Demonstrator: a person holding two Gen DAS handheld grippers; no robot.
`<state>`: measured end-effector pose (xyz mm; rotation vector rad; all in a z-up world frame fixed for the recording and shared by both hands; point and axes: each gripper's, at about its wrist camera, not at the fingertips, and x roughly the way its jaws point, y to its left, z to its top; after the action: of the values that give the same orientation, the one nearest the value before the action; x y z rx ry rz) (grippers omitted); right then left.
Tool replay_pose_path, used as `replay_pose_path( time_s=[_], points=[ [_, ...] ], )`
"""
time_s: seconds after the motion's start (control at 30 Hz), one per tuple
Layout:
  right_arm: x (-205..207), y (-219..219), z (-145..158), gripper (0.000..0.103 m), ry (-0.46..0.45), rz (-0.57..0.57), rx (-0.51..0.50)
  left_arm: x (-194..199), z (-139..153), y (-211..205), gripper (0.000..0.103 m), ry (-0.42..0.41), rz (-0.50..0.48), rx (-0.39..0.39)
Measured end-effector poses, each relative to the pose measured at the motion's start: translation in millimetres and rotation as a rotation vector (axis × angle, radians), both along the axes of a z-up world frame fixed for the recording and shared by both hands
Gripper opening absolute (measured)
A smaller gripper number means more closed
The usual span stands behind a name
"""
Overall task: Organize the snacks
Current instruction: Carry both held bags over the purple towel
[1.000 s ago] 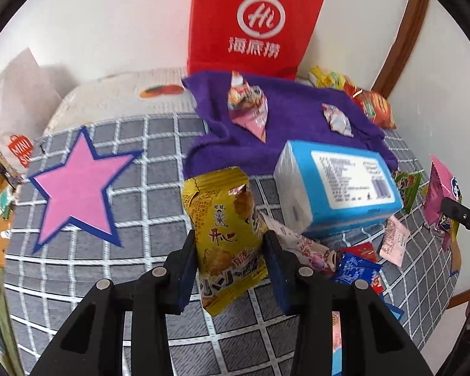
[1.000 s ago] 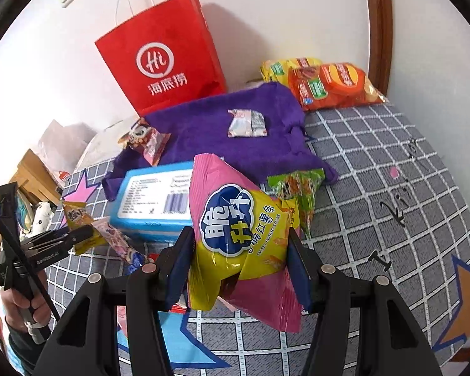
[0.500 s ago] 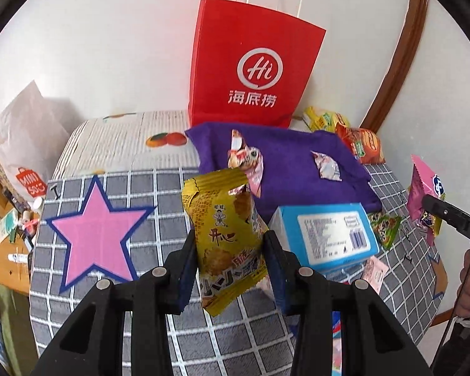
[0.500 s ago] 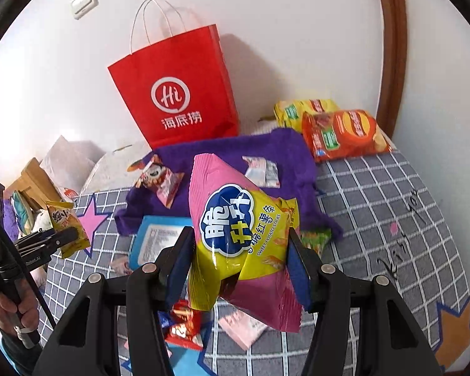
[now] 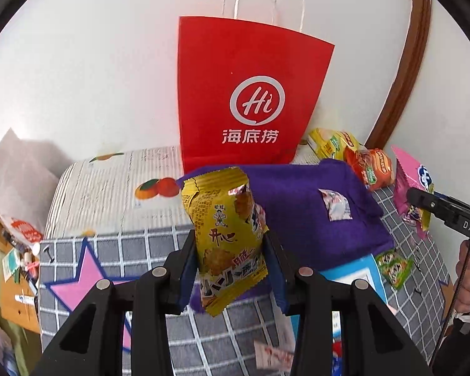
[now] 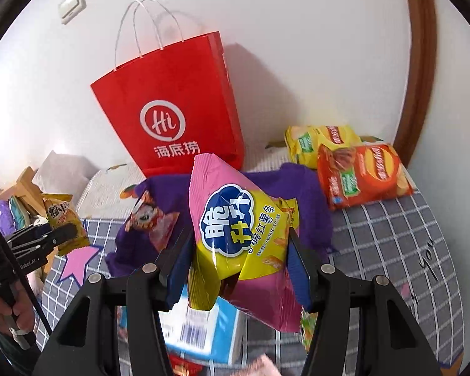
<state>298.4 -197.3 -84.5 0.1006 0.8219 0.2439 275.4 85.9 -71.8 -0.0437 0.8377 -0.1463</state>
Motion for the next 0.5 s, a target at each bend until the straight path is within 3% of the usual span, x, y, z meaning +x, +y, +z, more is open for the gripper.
replay_pose_path(
  time_s=[0.23, 0.5],
  points=[
    [39.7, 9.2, -10.7, 0.056, 0.014, 0.039, 0.017, 29.7, -12.8, -16.2, 0.039, 0.025, -0.006, -0.018],
    [58.0, -3.5, -43.0, 0.056, 0.053, 0.045, 0.037, 45.7, -41.6, -28.0, 0.039, 0.067, -0.023, -0.032]
  ],
)
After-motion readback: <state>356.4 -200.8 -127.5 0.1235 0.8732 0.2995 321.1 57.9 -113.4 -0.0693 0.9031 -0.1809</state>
